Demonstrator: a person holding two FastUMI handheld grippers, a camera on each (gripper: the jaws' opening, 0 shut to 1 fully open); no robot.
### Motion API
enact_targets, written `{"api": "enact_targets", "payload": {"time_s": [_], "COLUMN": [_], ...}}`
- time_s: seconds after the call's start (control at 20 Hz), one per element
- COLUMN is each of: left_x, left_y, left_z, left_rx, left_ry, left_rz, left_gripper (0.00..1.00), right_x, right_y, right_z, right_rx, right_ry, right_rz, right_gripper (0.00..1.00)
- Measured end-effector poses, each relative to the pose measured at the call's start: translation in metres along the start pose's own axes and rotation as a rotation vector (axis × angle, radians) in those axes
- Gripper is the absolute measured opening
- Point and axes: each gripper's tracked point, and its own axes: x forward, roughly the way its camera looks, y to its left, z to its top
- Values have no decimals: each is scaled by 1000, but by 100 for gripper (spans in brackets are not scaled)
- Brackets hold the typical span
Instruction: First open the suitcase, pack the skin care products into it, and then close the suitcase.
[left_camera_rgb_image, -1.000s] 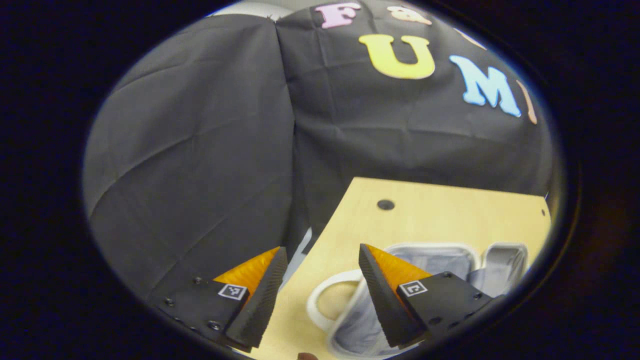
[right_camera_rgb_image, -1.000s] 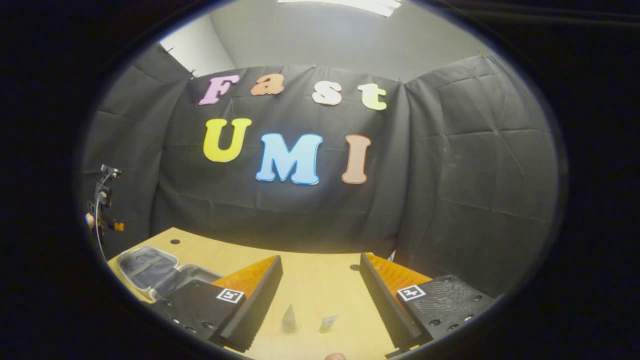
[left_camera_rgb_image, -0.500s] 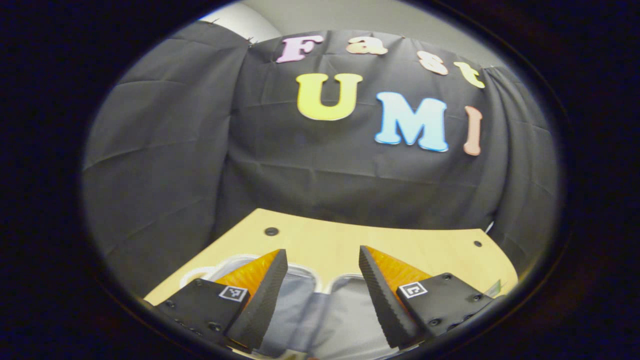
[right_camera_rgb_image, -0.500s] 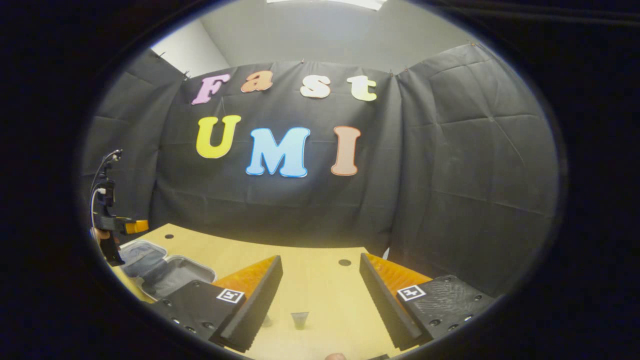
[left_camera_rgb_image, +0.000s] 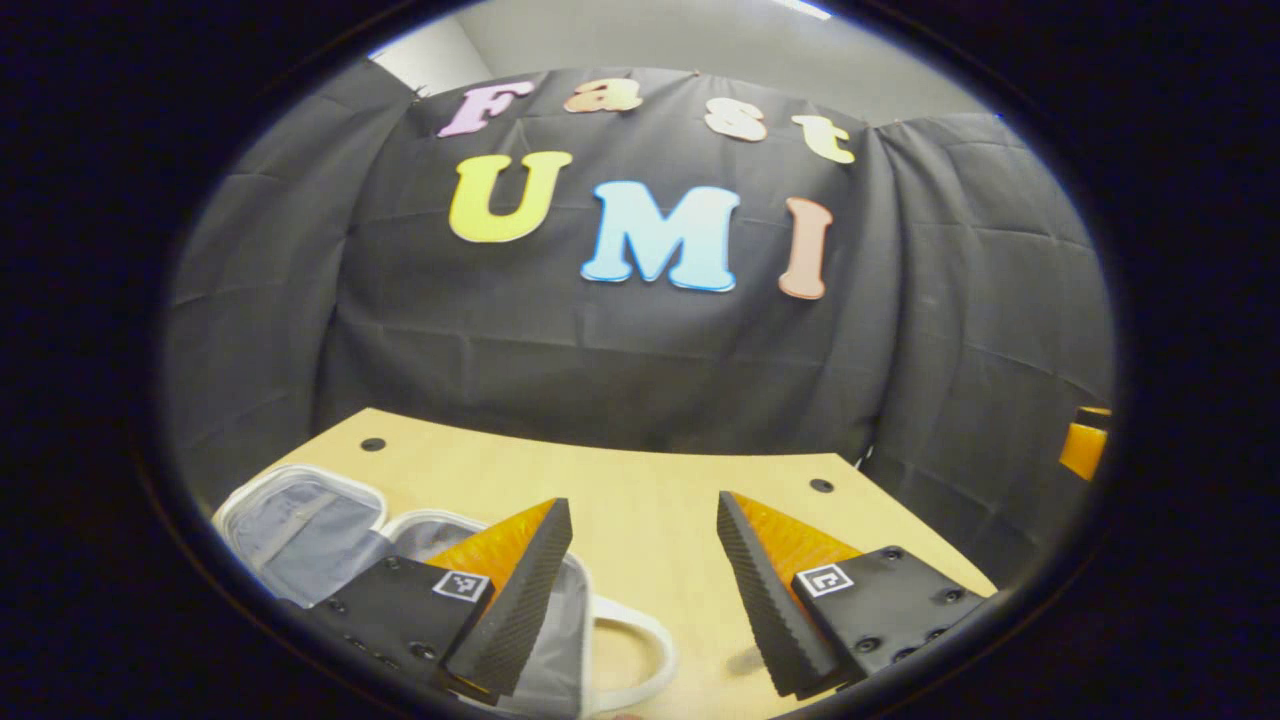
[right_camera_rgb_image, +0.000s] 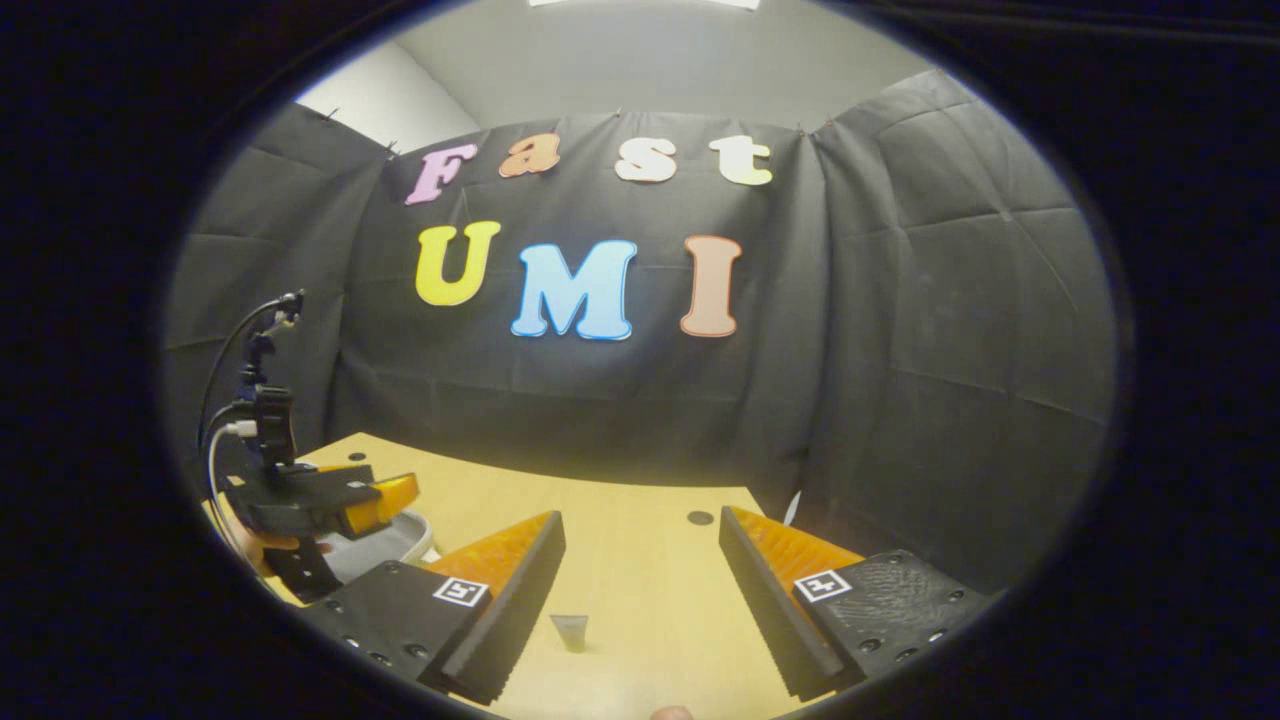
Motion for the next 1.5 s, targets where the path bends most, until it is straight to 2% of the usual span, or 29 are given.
{"api": "enact_targets", "payload": {"time_s": [0.15, 0.3, 0.45, 0.6, 0.7, 0.75, 0.8, 0.95, 1.0, 1.1, 1.25, 1.4, 1.5], "left_x": [4, 5, 15, 28, 34, 37, 38, 41, 40, 31, 2, -41, -64], "left_y": [-52, -81, -89, -85, -86, -86, -82, -79, -78, -75, -68, -50, -24], "left_z": [-24, -55, -115, -183, -210, -215, -220, -219, -220, -218, -174, -111, -82], "left_rx": [-9, 17, 64, 64, 61, 64, 64, 52, 28, -58, -142, -145, -131], "left_ry": [1, 16, 86, 224, 285, 302, 315, 331, 352, 411, 421, 375, 360], "left_rz": [-70, -115, -124, -115, -109, -97, -84, -81, -96, -119, -142, -163, -144], "left_gripper": [95, 95, 95, 95, 96, 94, 88, 49, 46, 40, 40, 40, 40], "right_x": [5, 11, 14, 16, 18, 19, 20, 25, 29, 37, 57, 75, 84], "right_y": [-9, -13, -13, -16, -16, -17, -15, -2, 6, 21, 45, 67, 81], "right_z": [-8, -19, -28, -37, -43, -45, -48, -60, -66, -82, -122, -173, -206], "right_rx": [0, 14, 10, 2, 14, 21, 28, 40, 41, 46, 69, 83, 91], "right_ry": [8, 22, 39, 48, 63, 70, 75, 95, 108, 134, 227, 345, 427], "right_rz": [21, 38, 55, 62, 66, 66, 66, 92, 106, 137, 174, 194, 202], "right_gripper": [94, 95, 95, 94, 94, 94, 94, 94, 94, 95, 95, 95, 94]}}
